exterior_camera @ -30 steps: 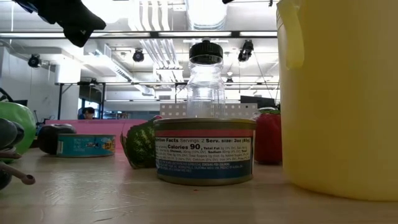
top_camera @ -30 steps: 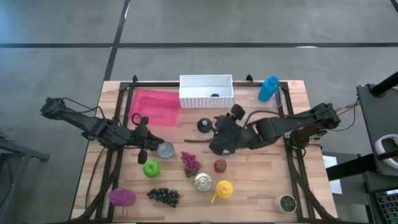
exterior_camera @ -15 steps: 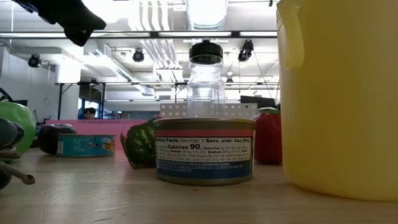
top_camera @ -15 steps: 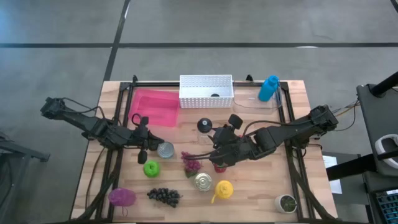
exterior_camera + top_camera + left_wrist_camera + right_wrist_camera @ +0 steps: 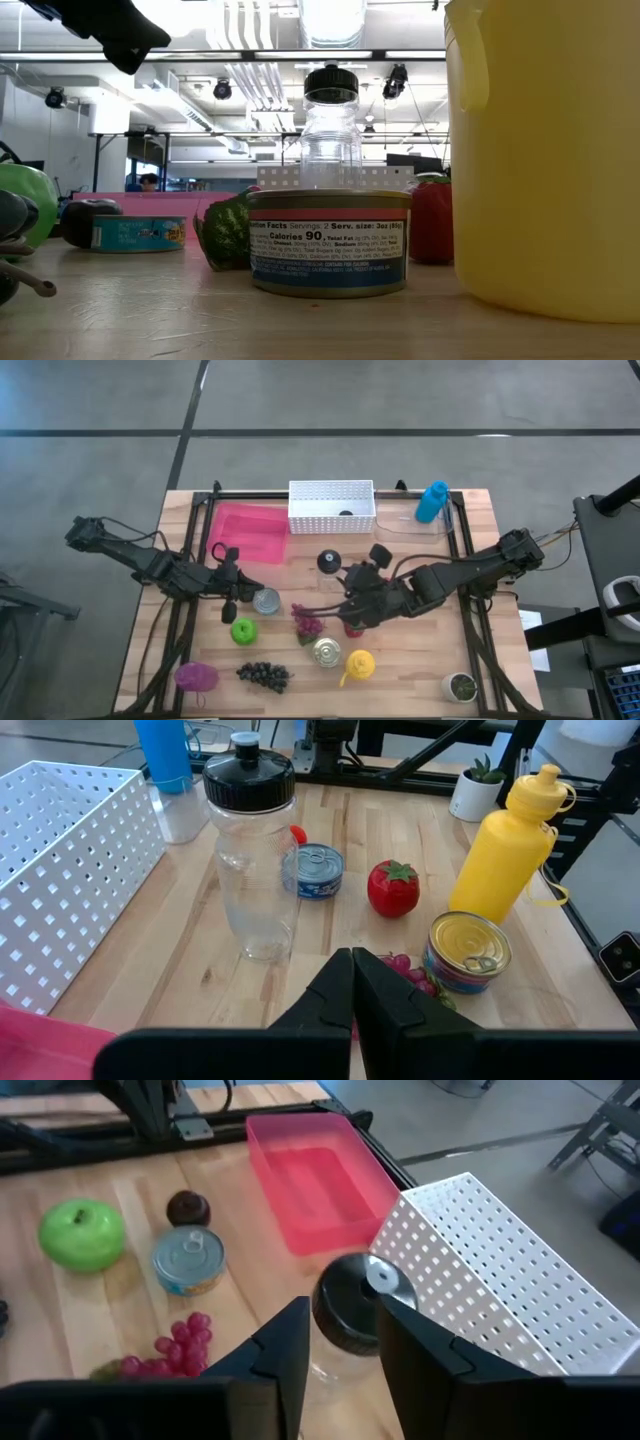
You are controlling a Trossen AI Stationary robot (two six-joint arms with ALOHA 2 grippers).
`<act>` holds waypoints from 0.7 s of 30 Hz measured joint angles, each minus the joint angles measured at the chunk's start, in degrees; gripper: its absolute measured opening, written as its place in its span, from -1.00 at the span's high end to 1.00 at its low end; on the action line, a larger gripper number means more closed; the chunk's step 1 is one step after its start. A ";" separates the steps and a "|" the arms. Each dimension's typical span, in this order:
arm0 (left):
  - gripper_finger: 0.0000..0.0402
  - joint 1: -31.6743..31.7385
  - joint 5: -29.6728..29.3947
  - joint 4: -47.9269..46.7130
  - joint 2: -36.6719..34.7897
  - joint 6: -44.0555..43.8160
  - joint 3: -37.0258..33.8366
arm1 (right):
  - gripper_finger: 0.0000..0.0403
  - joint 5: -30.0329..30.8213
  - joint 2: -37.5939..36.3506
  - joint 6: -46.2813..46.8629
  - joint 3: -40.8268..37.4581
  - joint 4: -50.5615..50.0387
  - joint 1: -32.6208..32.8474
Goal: Pick & Place Food Item
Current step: Put the yellow tuna can into the pink bin
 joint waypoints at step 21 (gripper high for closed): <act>0.97 0.00 0.02 0.23 0.00 0.13 0.00 | 0.66 -3.15 -0.44 7.38 -0.02 -8.57 0.35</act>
